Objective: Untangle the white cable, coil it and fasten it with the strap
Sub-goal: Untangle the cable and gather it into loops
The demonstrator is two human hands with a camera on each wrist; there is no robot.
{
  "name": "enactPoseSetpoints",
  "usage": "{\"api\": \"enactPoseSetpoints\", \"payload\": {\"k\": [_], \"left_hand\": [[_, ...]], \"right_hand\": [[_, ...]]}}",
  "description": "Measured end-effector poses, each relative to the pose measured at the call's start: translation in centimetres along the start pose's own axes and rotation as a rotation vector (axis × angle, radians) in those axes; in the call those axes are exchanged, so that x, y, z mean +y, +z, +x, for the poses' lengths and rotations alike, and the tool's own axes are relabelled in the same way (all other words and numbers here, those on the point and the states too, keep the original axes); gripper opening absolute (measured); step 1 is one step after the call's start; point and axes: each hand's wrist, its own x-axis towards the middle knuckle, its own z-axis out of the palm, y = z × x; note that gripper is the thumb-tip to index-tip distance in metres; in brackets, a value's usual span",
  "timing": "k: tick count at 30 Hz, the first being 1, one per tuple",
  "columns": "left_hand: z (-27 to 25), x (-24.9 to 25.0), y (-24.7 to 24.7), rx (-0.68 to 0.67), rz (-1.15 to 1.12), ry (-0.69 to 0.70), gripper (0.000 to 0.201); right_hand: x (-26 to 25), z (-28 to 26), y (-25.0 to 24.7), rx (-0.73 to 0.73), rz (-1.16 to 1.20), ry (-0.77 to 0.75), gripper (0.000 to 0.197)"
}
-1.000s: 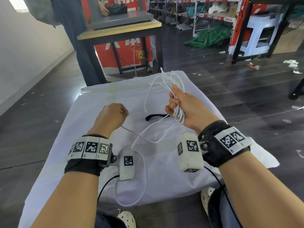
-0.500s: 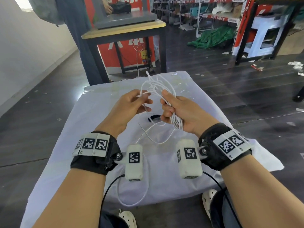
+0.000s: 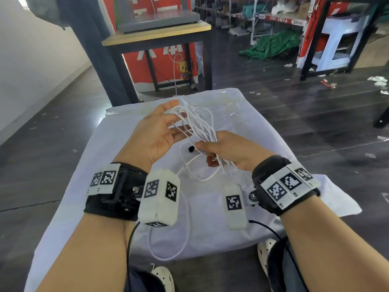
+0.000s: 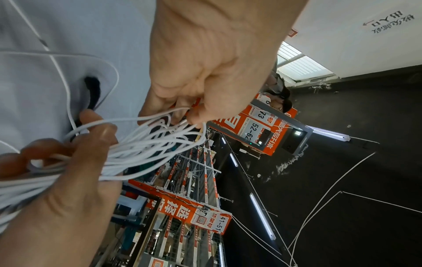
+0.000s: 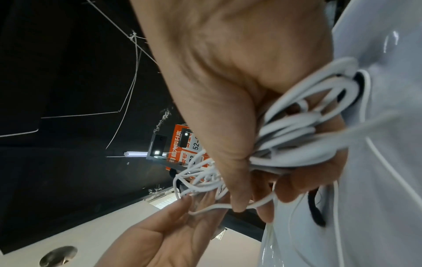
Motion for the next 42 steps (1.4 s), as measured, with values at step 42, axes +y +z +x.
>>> {"api": "enactPoseSetpoints", "payload": {"k": [42], "left_hand": [[-0.7, 1.2, 0.7, 0.04, -0.201, 0.031, 0.036]], "right_hand": [[-0.9, -0.2, 0.9, 0.306, -0.467, -0.242, 0.02]]}}
